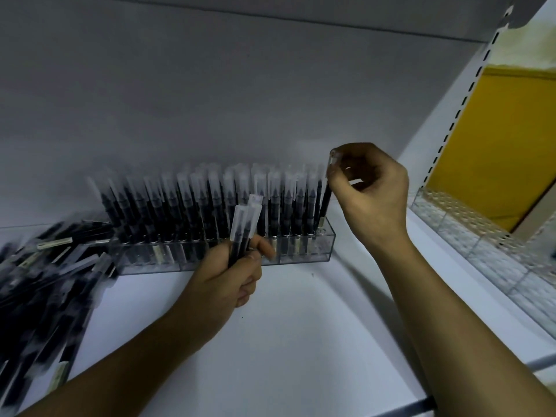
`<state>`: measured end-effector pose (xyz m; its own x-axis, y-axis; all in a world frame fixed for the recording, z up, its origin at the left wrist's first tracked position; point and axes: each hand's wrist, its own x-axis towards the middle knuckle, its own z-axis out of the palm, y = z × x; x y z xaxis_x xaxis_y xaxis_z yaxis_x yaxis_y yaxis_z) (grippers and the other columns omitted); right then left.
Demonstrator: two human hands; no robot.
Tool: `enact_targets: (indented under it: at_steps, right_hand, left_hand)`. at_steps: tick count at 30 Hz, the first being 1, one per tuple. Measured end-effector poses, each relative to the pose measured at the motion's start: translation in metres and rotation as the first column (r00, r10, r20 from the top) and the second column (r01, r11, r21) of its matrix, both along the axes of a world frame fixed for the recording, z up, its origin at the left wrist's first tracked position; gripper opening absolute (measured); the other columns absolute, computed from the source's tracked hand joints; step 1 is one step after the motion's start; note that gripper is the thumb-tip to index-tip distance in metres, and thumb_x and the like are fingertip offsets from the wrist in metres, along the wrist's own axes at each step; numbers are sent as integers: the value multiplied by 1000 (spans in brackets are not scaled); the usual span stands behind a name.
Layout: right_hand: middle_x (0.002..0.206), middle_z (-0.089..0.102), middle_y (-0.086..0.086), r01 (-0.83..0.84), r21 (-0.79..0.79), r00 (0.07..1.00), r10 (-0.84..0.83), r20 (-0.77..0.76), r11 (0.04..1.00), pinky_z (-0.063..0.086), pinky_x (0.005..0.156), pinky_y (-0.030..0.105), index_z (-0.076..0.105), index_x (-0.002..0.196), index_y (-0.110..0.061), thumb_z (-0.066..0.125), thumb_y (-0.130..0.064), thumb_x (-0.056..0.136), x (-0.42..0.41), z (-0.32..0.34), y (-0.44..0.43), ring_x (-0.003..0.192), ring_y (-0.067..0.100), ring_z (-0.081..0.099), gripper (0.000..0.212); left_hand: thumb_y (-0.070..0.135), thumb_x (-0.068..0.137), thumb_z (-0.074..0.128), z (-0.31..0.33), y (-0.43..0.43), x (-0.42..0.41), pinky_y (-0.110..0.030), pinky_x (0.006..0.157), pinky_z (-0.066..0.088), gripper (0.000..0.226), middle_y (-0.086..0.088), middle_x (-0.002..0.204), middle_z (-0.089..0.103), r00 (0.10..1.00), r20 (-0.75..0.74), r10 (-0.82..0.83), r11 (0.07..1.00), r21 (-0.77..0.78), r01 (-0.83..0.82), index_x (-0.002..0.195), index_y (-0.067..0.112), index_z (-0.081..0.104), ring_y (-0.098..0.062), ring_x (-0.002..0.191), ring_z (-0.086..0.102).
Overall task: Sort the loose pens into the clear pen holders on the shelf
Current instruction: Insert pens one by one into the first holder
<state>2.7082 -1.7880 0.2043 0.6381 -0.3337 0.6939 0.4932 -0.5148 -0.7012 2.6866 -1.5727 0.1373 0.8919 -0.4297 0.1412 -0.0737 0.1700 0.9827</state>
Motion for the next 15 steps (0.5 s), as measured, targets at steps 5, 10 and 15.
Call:
enact_targets:
  at_steps: [5,10,15]
  right_hand:
    - [84,73,-8,-8,-49,997,5,-71,999,60,67,33,73,96,-20,73,-12,85,0,-1,1,73,10,69,14]
    - [82,71,-10,-9,-61,996,4,-89,998,57,65,25,71,91,-20,71,-7,82,-1,-1,2,70,7,66,16]
    - [79,69,-12,-11,-118,991,-5,-133,993,55,64,21,69,91,-22,72,-9,80,0,-5,3,73,8,67,17]
  left_hand:
    - [19,88,47,1,-1,0,-20,40,23,25,5,55,36,1000,2,-19,1000,2,19,80,24,70,-8,44,28]
    - [17,90,48,1,0,0,-23,41,20,24,4,55,34,1000,-16,-18,1000,-4,18,81,23,70,-8,44,27]
    - [-2,102,36,2,0,0,-23,41,19,46,2,54,34,999,-41,-12,1000,10,12,81,21,70,-8,43,27]
